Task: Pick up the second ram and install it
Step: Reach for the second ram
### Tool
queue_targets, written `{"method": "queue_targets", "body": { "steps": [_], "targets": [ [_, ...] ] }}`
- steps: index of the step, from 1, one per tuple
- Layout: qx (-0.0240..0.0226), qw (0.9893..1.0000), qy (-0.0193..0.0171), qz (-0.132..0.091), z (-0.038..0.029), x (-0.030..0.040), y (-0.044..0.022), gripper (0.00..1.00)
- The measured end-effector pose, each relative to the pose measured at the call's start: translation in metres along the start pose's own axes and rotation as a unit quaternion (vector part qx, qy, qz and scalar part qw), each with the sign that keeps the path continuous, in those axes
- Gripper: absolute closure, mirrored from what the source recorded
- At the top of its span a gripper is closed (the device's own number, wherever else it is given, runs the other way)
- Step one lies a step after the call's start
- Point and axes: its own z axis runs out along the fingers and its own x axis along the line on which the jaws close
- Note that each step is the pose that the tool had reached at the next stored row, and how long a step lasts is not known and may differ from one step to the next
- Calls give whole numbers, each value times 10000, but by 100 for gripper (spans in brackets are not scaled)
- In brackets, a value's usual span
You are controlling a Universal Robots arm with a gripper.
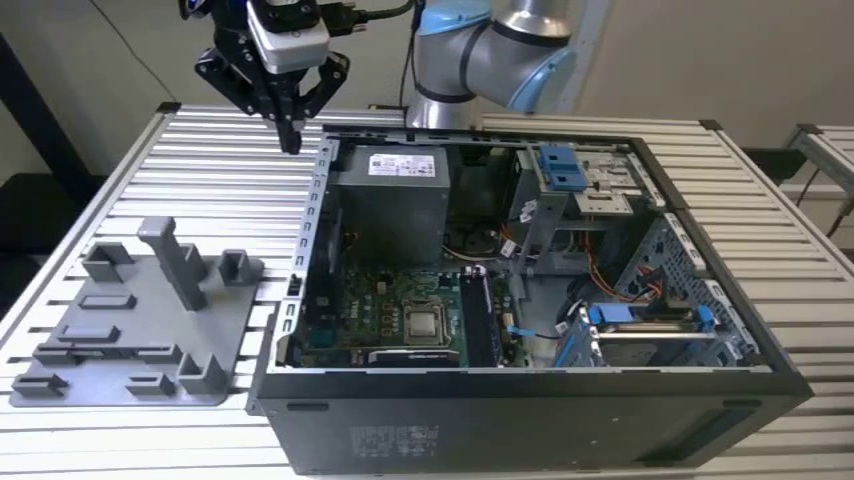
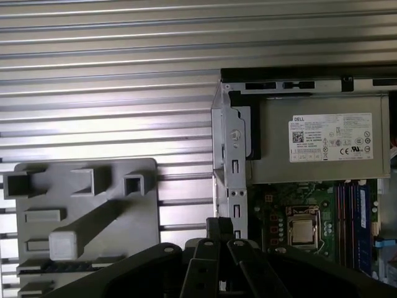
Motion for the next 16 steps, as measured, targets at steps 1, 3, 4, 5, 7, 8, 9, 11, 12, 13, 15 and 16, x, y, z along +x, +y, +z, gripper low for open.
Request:
{"method": "queue_targets", "body": {
  "steps": [1, 3, 4, 5, 7, 8, 9, 11, 12, 13, 15, 16],
  "targets": [
    [0, 10000, 0, 1, 0, 4, 0, 89],
    [0, 10000, 1, 0, 0, 7, -1, 89],
    [0, 10000, 2, 0, 0, 10, -1, 89],
    [0, 10000, 2, 1, 0, 14, -1, 89],
    [0, 10000, 2, 0, -1, 35, -3, 89],
    [0, 10000, 2, 1, -1, 48, -3, 89],
    [0, 10000, 2, 0, -1, 58, -4, 89],
    [0, 10000, 2, 0, -2, 78, -6, 89],
    [0, 10000, 2, 1, -2, 89, -6, 89],
    [0, 10000, 2, 0, -2, 103, -7, 89],
    [0, 10000, 2, 1, -3, 140, -10, 89],
    [0, 10000, 2, 1, -3, 156, -11, 89]
  ]
}}
